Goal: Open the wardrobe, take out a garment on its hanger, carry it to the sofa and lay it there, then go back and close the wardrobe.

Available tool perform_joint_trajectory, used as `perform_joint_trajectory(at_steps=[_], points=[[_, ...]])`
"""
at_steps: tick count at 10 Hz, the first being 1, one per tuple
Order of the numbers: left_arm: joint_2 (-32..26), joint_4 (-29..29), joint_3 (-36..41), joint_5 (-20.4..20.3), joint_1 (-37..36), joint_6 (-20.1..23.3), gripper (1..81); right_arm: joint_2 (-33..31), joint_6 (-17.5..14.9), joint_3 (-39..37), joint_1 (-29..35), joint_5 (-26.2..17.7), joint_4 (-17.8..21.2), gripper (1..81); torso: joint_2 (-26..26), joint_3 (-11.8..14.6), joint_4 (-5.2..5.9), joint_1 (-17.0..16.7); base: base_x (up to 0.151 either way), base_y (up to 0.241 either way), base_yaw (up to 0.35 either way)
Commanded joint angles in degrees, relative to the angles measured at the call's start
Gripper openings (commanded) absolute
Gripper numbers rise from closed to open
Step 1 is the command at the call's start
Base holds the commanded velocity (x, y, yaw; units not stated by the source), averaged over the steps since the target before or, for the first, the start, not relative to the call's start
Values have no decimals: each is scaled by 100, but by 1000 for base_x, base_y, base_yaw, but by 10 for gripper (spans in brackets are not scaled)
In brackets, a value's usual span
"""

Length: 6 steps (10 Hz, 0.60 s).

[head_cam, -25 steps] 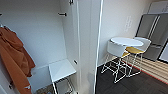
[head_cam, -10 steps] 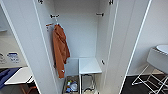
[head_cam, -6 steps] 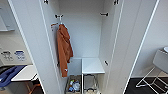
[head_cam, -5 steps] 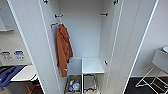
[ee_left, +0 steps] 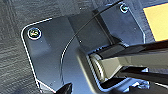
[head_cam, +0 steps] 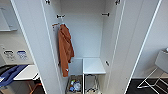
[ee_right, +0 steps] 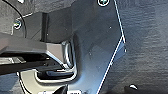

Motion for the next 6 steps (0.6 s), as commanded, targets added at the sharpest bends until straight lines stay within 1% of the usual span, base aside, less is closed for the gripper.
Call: perform_joint_trajectory(at_steps=[1,3,6], points=[[5,-43,-36,223,-235,-7,811,46,-21,-3,210,-326,0,811,0,0,0,5,0,0,0],[-4,-43,-36,223,-218,-16,811,178,-12,-20,281,-387,9,811,0,0,0,5,0,0,0],[5,-43,-36,223,-209,-16,811,274,-12,-29,316,-449,18,811,-6,2,0,5,82,0,0]])
